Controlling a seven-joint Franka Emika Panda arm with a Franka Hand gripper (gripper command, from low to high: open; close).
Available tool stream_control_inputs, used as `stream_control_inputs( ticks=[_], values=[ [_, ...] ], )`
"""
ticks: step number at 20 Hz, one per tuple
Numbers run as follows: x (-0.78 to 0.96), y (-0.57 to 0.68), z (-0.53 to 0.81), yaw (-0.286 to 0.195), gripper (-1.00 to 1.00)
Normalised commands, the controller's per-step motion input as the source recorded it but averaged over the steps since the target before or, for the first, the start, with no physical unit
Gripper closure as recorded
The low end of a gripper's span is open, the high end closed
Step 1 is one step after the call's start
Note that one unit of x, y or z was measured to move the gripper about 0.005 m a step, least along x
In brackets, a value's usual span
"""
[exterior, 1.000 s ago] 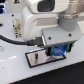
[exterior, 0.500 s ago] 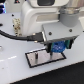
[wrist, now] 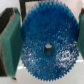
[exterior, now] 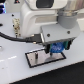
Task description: Insert the blue gear onto the right peg, followed by the red gear
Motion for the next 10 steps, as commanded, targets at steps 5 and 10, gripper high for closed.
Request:
stream_control_inputs(
  ticks=[5, 10],
  values=[
    [0.03, -0.03, -0.02, 0.0, 1.0],
    [0.03, -0.05, 0.0, 0.0, 1.0]
  ],
)
